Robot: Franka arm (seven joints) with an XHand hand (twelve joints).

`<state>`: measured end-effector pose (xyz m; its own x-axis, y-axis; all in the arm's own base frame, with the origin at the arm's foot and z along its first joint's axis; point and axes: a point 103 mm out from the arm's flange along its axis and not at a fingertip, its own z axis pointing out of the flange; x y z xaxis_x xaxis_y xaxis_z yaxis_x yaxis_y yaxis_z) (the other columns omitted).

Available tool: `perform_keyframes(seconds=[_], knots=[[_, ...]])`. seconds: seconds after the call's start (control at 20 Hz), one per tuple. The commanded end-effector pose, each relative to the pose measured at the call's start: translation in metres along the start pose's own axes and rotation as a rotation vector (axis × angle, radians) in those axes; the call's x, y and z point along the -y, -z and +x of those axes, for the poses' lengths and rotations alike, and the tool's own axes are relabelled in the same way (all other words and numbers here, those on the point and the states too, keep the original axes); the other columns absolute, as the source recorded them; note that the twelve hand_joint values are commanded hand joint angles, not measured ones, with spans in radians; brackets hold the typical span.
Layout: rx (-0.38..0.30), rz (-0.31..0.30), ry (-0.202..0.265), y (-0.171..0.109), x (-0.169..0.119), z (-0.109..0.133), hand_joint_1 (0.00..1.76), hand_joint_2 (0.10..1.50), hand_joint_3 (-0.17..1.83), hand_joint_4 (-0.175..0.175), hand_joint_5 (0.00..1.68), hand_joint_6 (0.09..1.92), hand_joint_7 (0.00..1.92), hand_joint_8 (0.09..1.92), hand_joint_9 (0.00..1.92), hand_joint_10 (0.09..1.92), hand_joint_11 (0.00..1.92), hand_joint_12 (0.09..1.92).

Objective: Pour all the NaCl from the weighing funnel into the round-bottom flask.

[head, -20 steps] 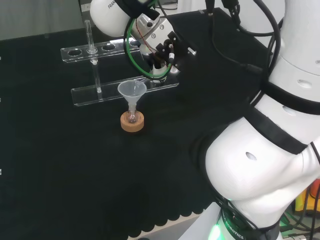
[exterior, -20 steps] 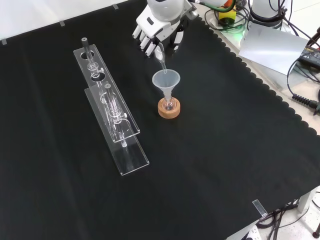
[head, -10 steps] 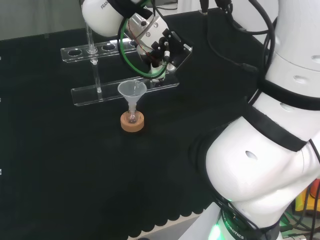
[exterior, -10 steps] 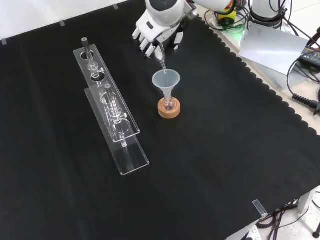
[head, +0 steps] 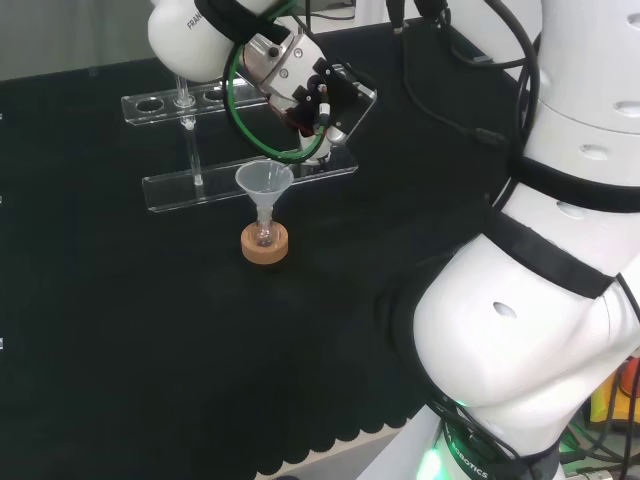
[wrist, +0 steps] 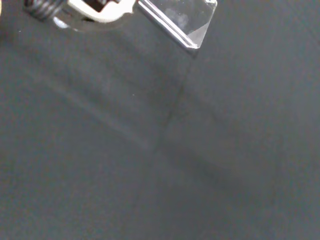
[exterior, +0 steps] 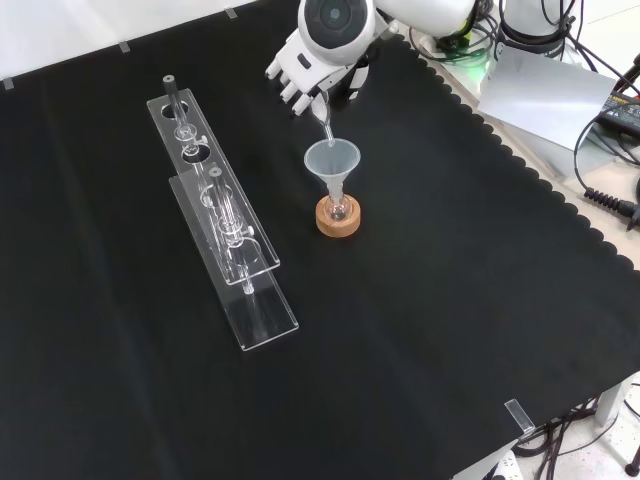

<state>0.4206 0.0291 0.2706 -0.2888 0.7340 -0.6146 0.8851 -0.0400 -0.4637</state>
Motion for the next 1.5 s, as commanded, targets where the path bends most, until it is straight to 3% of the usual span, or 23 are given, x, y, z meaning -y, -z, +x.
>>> perform_keyframes(seconds=[0.05, 1.1, 1.5], knots=[[0.03, 0.004, -0.003, 0.004, 0.0, 0.002, 1.06, 0.78, 0.65, 0.128, 1.03, 1.09, 0.73, 0.7, 1.03, 0.41, 0.74, 1.09], [0.081, 0.005, 0.002, 0.022, 0.001, 0.01, 1.05, 0.78, 0.65, 0.137, 1.02, 1.09, 0.71, 0.7, 1.02, 0.4, 0.74, 1.09], [0.137, 0.009, -0.011, 0.023, 0.002, 0.008, 1.05, 0.78, 0.65, 0.14, 1.02, 1.09, 0.71, 0.7, 1.02, 0.4, 0.74, 1.09]])
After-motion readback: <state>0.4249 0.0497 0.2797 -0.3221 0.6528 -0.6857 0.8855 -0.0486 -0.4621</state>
